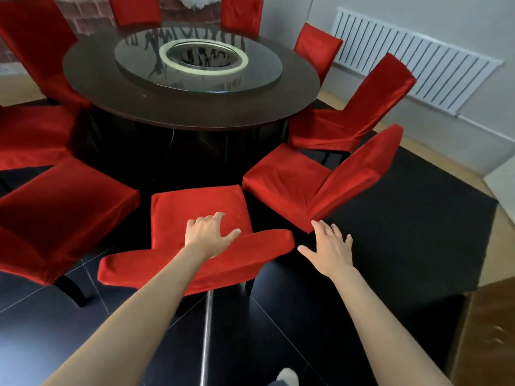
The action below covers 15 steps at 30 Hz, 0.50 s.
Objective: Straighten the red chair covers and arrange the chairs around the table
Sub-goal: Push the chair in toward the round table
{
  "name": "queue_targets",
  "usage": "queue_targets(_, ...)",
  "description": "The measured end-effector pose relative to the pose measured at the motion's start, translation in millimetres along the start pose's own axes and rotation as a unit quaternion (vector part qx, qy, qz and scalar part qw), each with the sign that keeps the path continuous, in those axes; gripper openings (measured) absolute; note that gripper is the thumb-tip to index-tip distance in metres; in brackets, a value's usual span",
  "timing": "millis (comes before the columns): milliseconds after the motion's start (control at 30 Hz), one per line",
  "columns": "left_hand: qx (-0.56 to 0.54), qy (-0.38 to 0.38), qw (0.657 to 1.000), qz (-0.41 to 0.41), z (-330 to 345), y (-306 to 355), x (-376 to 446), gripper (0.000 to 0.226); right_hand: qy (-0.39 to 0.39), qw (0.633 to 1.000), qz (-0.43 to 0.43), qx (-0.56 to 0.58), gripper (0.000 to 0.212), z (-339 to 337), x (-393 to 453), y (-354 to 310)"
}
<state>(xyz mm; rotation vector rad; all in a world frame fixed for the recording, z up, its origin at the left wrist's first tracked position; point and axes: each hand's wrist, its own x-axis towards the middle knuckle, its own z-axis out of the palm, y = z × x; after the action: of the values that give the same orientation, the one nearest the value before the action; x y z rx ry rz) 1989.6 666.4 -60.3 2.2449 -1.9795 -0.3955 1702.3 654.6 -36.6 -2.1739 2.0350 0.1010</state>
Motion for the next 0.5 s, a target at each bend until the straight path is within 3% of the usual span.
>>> queue_targets(500, -0.063, 0.019, 0.998, 0.019, 42, 263, 115, 0.069, 0.028, 0.999, -0.002, -0.027, 0.08, -72, 131, 235)
